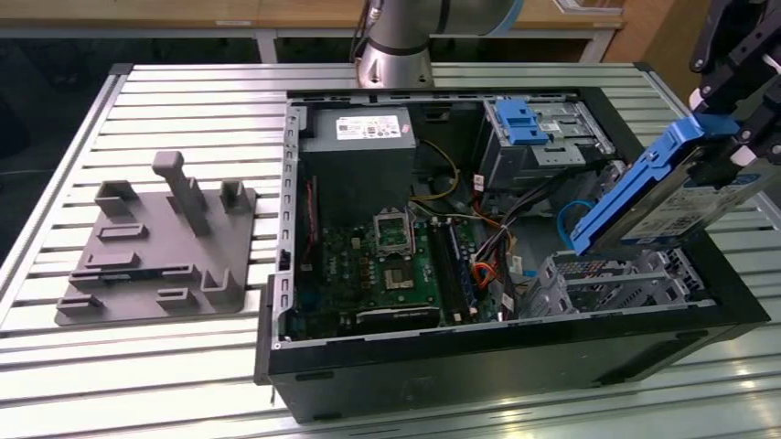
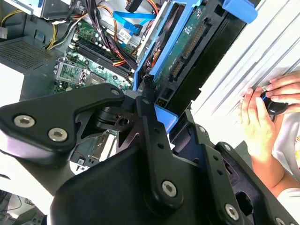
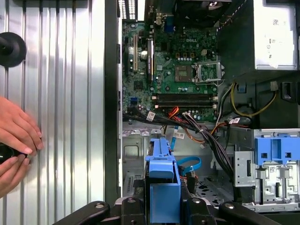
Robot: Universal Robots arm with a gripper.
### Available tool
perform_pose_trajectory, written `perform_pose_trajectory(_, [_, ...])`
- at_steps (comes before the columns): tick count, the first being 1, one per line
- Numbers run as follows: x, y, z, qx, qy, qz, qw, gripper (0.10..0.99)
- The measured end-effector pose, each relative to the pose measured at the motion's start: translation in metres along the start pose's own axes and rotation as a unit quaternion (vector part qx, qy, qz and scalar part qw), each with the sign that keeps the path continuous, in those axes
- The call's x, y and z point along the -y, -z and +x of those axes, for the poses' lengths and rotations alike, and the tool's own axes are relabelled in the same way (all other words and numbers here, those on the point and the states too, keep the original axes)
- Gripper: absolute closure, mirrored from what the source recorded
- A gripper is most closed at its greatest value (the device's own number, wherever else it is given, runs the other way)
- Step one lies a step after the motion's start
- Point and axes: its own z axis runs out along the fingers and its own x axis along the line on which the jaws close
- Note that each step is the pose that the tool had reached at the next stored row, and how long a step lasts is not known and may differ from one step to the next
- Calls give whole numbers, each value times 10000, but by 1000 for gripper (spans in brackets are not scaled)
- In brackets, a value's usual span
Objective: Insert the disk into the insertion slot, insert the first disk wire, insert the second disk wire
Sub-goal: 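Insert the disk into the insertion slot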
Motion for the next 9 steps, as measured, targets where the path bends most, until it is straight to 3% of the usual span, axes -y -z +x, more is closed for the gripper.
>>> perform_pose_trajectory(9, [2,-64,4,0,1,0,10000,722])
